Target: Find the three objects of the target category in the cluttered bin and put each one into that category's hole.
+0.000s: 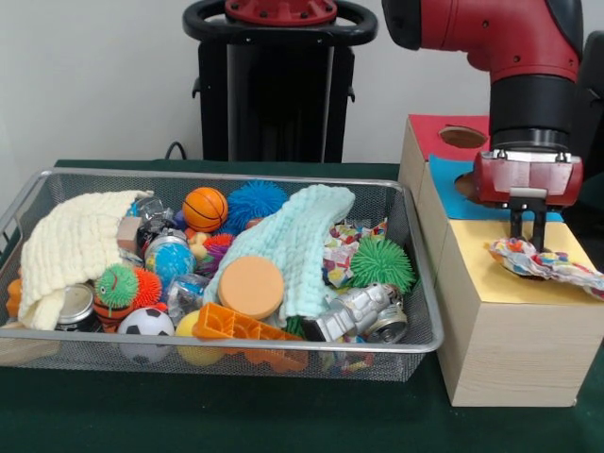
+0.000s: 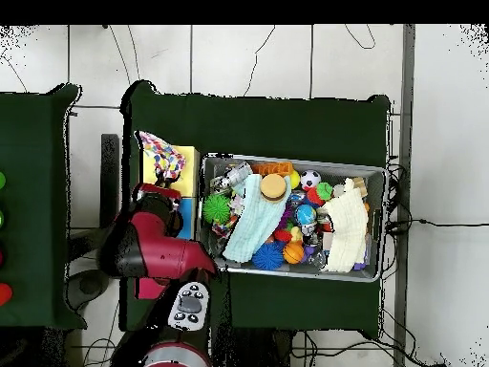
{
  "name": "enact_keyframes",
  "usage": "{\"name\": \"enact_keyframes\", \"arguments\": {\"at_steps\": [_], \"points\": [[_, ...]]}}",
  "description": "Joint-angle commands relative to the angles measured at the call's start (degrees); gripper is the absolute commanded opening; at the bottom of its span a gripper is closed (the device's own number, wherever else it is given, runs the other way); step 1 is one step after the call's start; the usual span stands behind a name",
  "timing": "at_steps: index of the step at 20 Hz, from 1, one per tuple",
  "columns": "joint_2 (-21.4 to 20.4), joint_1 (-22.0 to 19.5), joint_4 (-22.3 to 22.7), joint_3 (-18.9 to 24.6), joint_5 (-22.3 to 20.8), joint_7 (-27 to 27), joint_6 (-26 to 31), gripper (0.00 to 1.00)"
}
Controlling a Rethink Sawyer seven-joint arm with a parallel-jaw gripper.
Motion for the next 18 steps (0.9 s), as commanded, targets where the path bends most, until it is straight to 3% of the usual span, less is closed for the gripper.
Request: {"name": "enact_keyframes", "arguments": {"at_steps": [1, 4, 10, 18], "points": [[14.48, -4.79, 7.70, 8.17, -8.49, 7.76, 5.66, 0.00], [14.01, -6.23, 6.99, 8.99, -10.86, 5.97, 7.89, 0.00], [12.05, -5.73, 6.31, 7.80, -11.19, 4.05, 13.04, 0.00], [12.53, -8.02, 5.62, 8.93, -12.55, 3.77, 13.91, 0.00]]}}
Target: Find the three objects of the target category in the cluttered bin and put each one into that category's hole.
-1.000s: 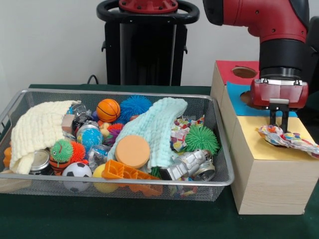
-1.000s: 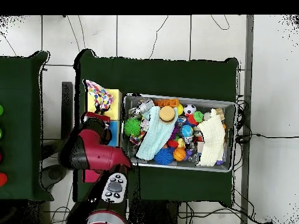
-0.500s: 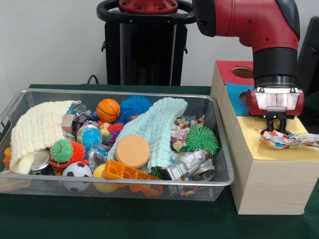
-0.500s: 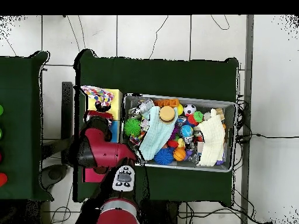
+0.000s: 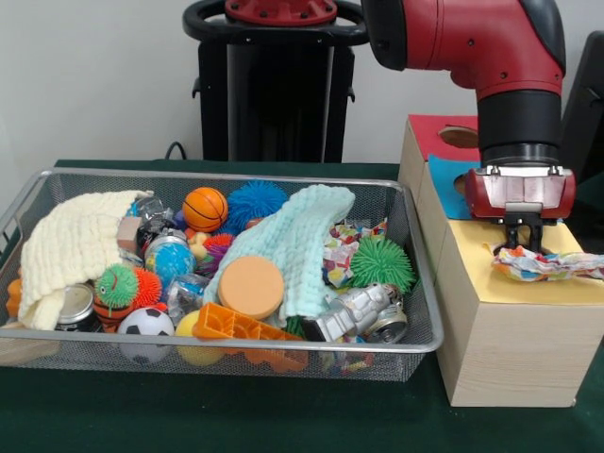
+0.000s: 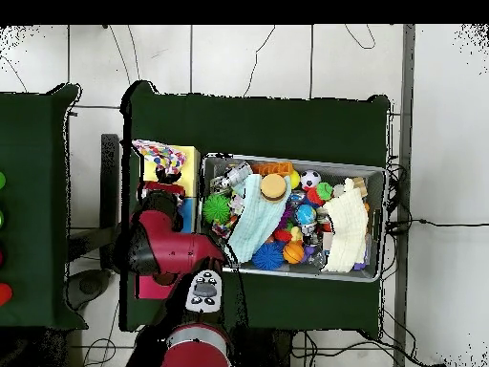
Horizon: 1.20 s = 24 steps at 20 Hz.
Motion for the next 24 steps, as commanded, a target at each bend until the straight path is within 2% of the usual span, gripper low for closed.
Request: {"name": "enact_keyframes", "arguments": {"at_steps": [1, 6, 16, 19, 20, 24], "points": [[11.32, -4.44, 6.82, 6.26, -5.45, 3.89, 17.24, 0.00], [9.44, -2.33, 7.82, 4.01, -3.73, 4.36, 19.12, 0.00], [7.03, -3.14, 7.70, 4.24, -7.62, 0.87, 22.47, 0.00], [6.95, -3.08, 7.61, 4.14, -7.04, 1.64, 23.65, 0.00], [7.02, -2.37, 7.51, 3.47, -7.07, 1.88, 22.97, 1.00], [6.94, -2.35, 7.19, 3.51, -7.15, 1.50, 24.18, 1.00]]}}
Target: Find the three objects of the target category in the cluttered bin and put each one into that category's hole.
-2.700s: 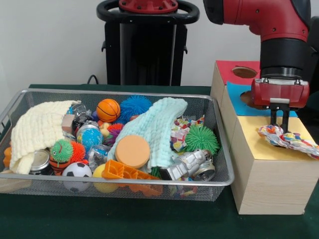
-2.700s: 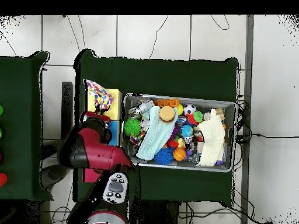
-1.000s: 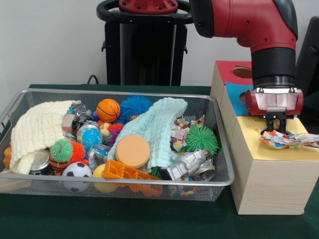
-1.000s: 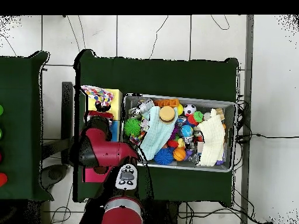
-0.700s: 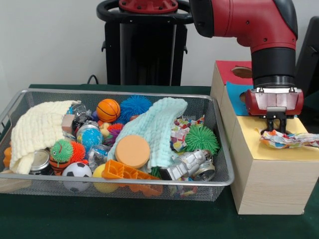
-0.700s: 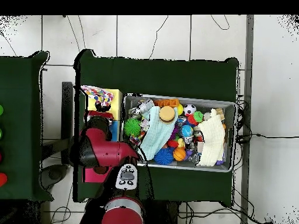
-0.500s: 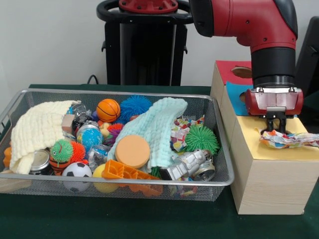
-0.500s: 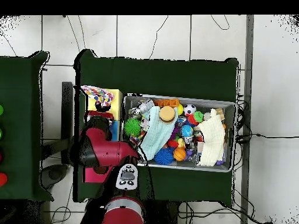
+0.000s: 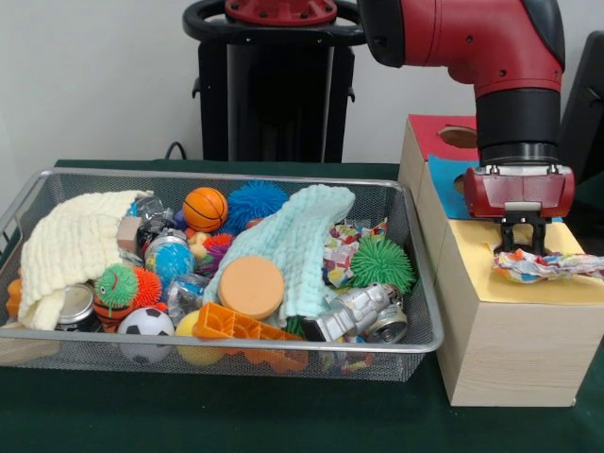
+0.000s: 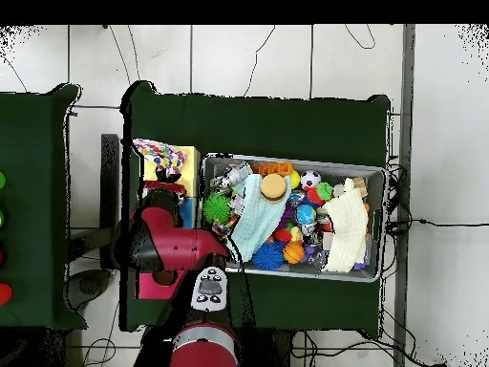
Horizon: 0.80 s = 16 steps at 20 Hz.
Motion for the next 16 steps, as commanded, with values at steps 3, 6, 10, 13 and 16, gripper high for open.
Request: {"name": "enact_keyframes", "arguments": {"at_steps": [3, 6, 10, 13, 16], "points": [[7.95, -0.86, 7.74, 2.54, -4.84, 1.37, 20.53, 1.00], [7.96, -0.58, 7.74, 2.21, -4.72, 1.51, 20.60, 1.00], [7.59, -1.26, 8.20, 2.95, -4.82, 1.71, 21.12, 1.00], [5.62, -1.09, 9.32, 2.91, -4.49, 1.33, 24.61, 1.00], [2.84, -1.31, 10.54, 2.96, -4.81, 0.56, 28.81, 1.00]]}}
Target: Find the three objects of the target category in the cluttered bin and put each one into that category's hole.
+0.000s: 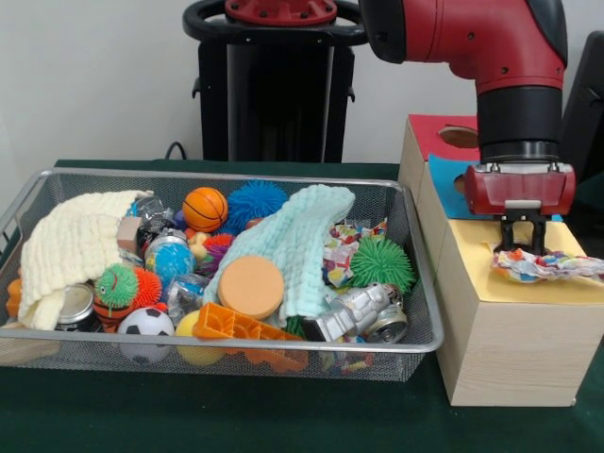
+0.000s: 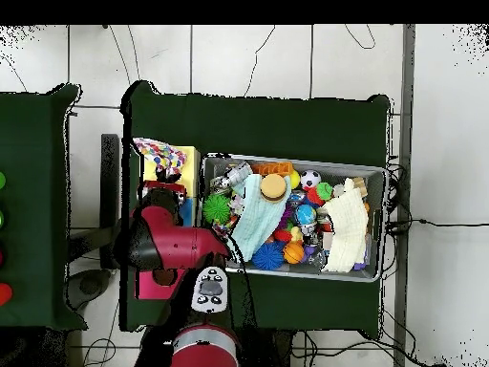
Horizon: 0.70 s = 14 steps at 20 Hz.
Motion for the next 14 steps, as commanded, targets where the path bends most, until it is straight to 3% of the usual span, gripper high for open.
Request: {"name": "enact_keyframes", "arguments": {"at_steps": [1, 6, 14], "points": [[3.11, -1.07, 11.00, 2.80, -4.87, 0.51, 26.25, 1.00], [0.49, -0.41, 10.63, 1.84, -5.45, -0.62, 32.73, 1.00], [-0.07, -0.24, 10.13, 1.58, -5.63, -0.10, 36.60, 1.00]]}}
